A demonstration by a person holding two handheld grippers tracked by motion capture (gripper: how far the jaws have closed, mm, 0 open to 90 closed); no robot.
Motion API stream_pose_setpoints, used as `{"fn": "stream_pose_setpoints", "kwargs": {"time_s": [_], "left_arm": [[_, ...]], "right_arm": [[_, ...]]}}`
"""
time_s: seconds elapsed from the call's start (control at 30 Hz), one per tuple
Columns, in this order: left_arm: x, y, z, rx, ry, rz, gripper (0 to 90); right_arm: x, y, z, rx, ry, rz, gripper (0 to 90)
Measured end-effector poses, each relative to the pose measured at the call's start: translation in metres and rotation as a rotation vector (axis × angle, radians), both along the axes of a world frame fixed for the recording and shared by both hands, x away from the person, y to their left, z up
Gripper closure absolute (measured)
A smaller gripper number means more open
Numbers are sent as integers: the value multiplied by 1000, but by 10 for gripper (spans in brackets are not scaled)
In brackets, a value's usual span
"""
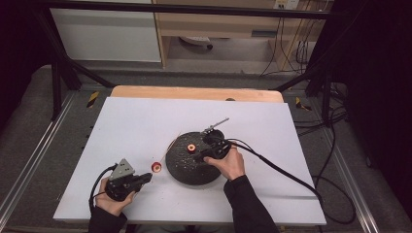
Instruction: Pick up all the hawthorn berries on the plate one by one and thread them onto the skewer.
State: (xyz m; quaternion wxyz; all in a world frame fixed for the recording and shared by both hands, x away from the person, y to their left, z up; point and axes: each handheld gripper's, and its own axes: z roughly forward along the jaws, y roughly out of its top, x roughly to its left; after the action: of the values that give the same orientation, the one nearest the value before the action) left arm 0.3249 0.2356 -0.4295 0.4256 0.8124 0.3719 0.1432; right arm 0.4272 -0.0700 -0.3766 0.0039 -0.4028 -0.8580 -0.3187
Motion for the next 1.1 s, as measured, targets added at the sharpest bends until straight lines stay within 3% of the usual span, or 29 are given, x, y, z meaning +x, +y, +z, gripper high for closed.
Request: {"fn": "stream_pose_setpoints", "kwargs": {"time_s": [0.33, 0.7, 1.1], "left_arm": [[-1, 0, 0, -2, -2, 1, 887], [-1, -2, 0, -4, -2, -2, 887], [-3, -6, 1, -17, -9, -4, 887]], "right_arm": [[-4, -18, 0, 116, -60, -68, 616], [-12, -41, -8, 292, -126, -155, 616], [-18, -52, -15, 498, -204, -259, 616]]}}
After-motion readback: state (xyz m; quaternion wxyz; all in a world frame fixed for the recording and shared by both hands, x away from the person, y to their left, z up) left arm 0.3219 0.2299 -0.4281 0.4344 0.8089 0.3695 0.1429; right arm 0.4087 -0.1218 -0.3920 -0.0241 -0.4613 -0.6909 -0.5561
